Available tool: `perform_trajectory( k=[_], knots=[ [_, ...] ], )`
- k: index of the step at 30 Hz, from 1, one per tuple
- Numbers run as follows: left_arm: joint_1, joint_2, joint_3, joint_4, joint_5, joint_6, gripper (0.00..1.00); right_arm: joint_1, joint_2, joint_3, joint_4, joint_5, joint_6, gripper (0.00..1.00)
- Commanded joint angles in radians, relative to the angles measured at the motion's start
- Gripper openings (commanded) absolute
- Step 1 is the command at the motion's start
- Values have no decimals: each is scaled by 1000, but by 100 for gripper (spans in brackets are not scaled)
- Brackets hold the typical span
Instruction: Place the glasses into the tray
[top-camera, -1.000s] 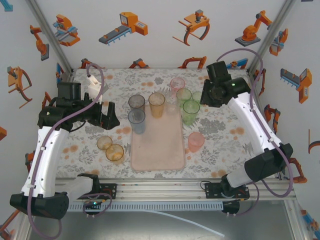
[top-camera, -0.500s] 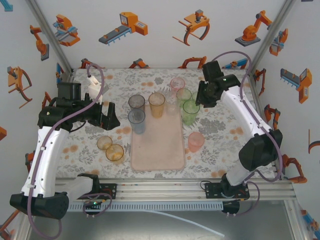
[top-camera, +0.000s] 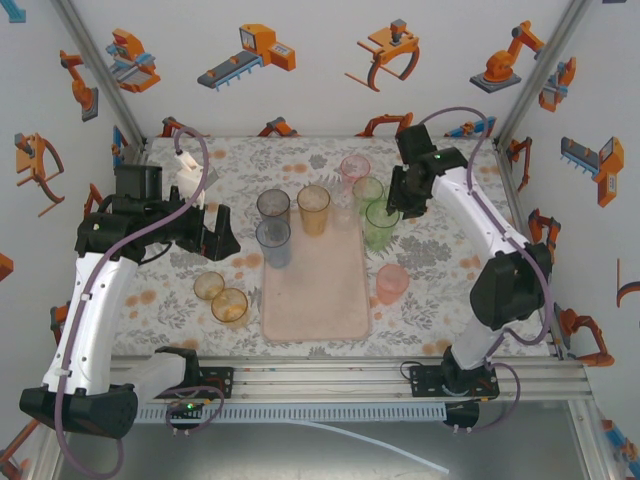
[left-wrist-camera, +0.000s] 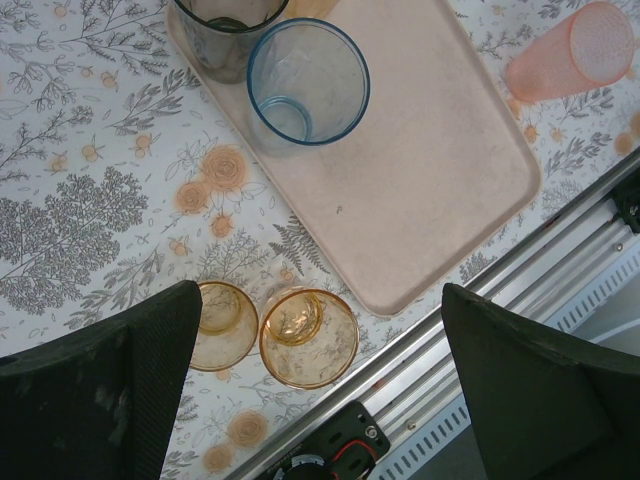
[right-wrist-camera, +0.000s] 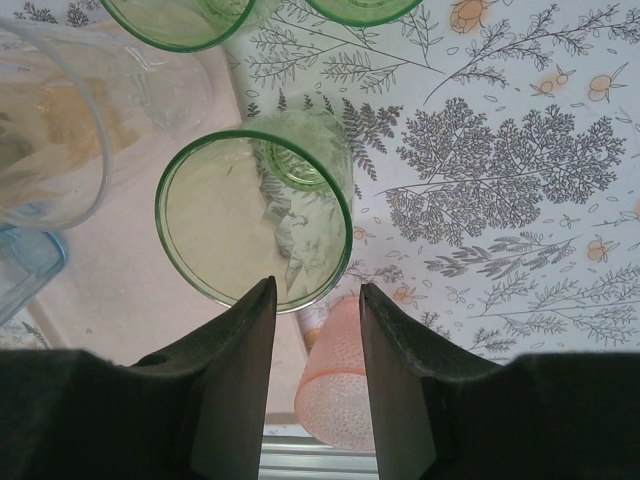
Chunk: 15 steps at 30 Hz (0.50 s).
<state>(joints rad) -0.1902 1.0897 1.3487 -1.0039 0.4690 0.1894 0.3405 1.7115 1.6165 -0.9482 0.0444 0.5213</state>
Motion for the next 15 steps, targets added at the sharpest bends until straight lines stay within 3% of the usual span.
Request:
perform_trajectory(
  k=[1, 15],
  knots=[
    [-4, -4, 4, -14, 20, 17, 97, -8, 19, -1, 22, 1, -19, 39],
    [-5, -3, -4, -7, 23, 15, 97, -8, 48, -33, 35, 19, -22, 36]
  ],
)
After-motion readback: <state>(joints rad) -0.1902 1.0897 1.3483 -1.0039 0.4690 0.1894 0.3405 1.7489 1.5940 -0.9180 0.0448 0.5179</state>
